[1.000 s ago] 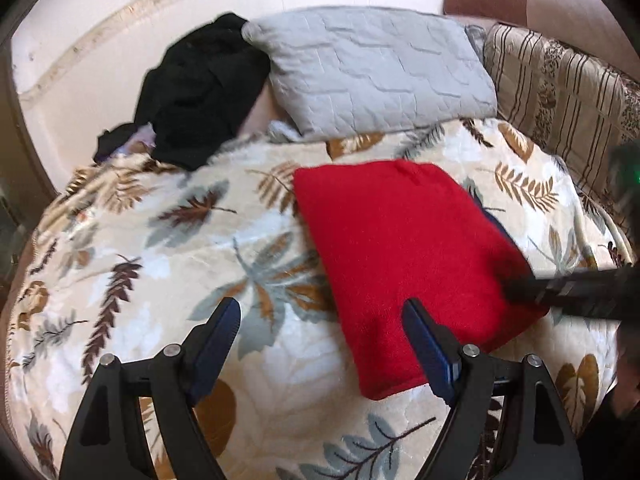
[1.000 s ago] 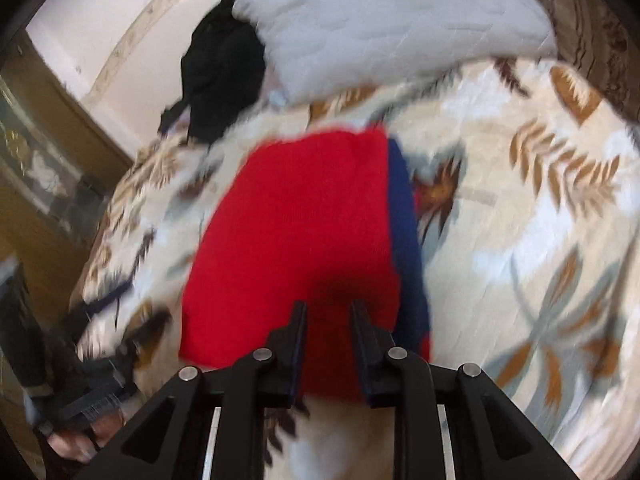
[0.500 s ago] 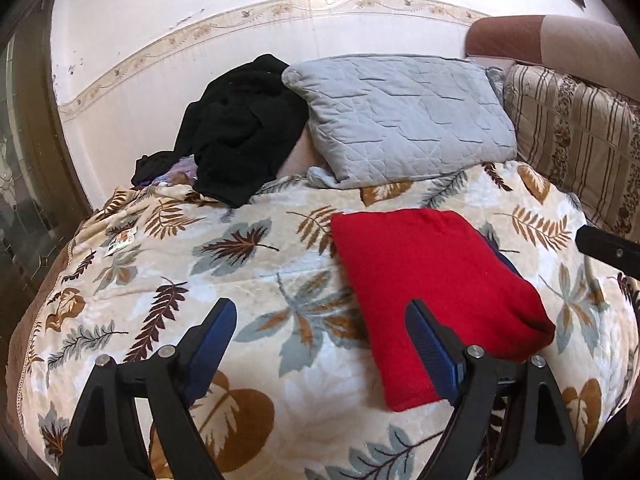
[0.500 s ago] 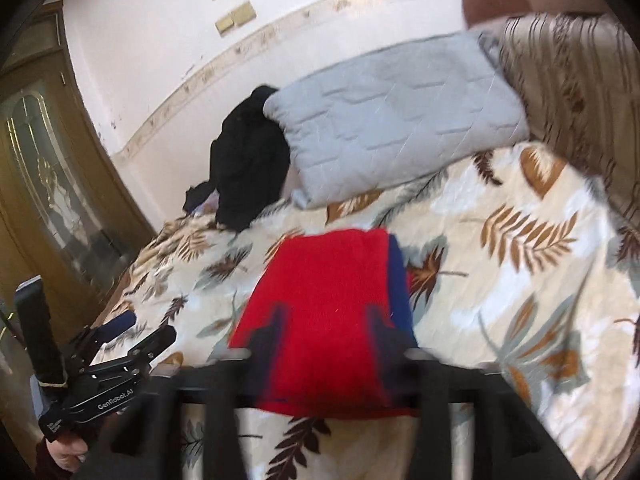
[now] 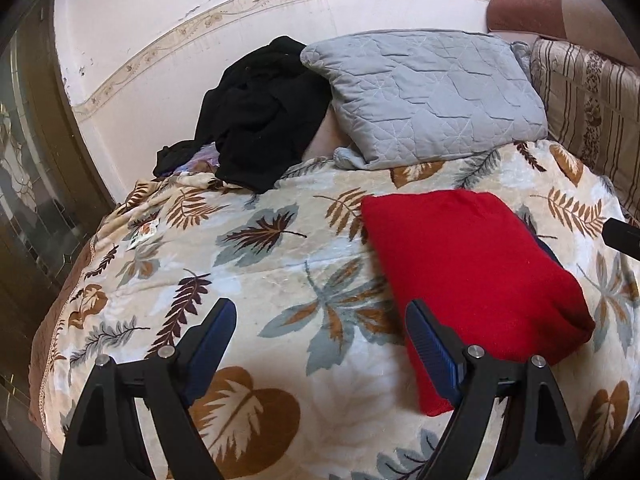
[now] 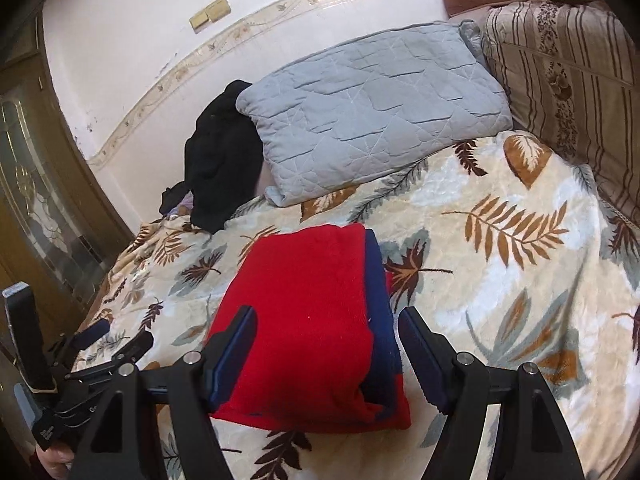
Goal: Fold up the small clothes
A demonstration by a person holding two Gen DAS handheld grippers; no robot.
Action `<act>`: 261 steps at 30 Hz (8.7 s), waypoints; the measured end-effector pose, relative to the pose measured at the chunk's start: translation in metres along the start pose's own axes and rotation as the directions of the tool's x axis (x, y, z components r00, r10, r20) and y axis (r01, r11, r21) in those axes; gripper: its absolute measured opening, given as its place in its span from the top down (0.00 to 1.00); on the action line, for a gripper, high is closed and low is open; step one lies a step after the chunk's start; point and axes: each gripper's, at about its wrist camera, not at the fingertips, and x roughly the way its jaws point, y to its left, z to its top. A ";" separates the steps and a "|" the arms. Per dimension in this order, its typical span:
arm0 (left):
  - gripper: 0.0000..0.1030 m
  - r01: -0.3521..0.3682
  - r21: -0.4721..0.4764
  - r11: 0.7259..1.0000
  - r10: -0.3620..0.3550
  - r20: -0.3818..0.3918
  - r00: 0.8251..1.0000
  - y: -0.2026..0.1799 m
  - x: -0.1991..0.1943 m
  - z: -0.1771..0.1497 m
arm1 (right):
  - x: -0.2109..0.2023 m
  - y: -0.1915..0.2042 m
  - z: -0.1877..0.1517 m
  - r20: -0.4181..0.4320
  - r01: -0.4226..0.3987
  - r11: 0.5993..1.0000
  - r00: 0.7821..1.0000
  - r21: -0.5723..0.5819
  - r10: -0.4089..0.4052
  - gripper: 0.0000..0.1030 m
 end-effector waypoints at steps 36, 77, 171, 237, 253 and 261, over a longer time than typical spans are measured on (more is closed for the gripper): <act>0.16 -0.018 -0.064 0.998 0.018 -0.003 1.000 0.018 0.008 0.002 | -0.005 0.006 0.000 0.024 -0.016 1.000 1.000 -0.017 0.016 0.25; 0.16 -0.019 -0.067 0.998 0.019 -0.008 1.000 0.018 0.007 0.003 | -0.006 0.009 0.000 0.026 -0.019 1.000 0.999 -0.019 0.020 0.25; 0.54 0.392 0.001 0.920 -0.379 -0.259 0.889 -0.021 0.005 -0.060 | 0.099 0.013 -0.049 -0.291 -0.321 0.910 0.873 0.261 0.391 0.54; 0.22 0.290 0.113 0.950 -0.270 -0.161 0.949 0.020 -0.028 -0.075 | 0.048 0.024 -0.021 -0.256 -0.178 0.966 0.941 0.186 0.222 0.54; 0.20 0.245 0.156 0.957 -0.217 -0.175 0.960 0.016 -0.017 -0.084 | 0.097 0.037 -0.021 -0.367 -0.125 0.986 0.916 0.113 0.159 0.57; 0.20 0.229 0.166 0.959 -0.200 -0.171 0.965 0.013 -0.018 -0.084 | 0.016 0.043 -0.055 -0.337 -0.164 0.986 0.927 0.031 0.165 0.56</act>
